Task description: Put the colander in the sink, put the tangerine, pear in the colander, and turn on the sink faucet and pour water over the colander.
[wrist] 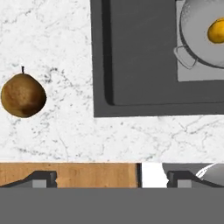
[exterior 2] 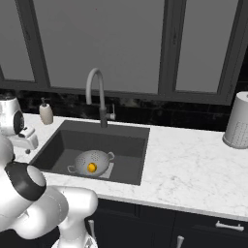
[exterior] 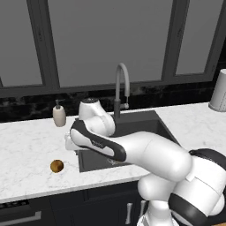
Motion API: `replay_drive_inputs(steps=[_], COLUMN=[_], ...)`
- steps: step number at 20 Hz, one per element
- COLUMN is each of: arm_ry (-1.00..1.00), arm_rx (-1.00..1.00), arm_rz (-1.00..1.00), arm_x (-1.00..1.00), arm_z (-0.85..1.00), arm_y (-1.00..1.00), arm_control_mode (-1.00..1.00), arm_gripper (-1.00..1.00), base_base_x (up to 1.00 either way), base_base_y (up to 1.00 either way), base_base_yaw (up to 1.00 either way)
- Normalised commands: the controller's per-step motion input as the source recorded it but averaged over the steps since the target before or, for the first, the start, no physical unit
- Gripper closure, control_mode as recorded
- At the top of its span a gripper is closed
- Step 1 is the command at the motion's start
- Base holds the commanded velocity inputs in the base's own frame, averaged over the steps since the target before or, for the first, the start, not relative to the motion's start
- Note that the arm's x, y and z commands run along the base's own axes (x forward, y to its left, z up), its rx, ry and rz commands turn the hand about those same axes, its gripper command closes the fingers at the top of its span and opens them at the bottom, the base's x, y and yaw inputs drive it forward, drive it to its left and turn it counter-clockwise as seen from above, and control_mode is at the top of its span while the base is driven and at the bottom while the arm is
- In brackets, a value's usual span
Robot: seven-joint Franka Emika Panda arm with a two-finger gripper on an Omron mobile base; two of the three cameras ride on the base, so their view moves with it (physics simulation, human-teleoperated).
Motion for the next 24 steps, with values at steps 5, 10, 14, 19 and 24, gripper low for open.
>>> replay_drive_inputs(steps=[5,10,14,19,24], arm_ry=[-0.02,-0.01,0.0,0.0,0.0], arm_rx=[0.17,0.05,0.0,-0.01,0.0], arm_rz=[-0.21,-0.14,-0.13,-0.09,-0.05], arm_x=[0.03,0.0,0.03,0.15,0.12], arm_z=[0.0,-0.02,-0.05,-0.04,-0.13], arm_y=[0.53,0.46,0.36,0.25,0.03], arm_control_mode=[-1.0,-1.0,-1.0,-1.0,-1.0], arm_gripper=[-1.0,-1.0,-1.0,-1.0,-1.0], base_base_x=[0.0,0.0,0.0,0.0,0.0], base_base_y=[0.0,0.0,0.0,0.0,0.0], base_base_yaw=[0.0,0.0,0.0,0.0,0.0])
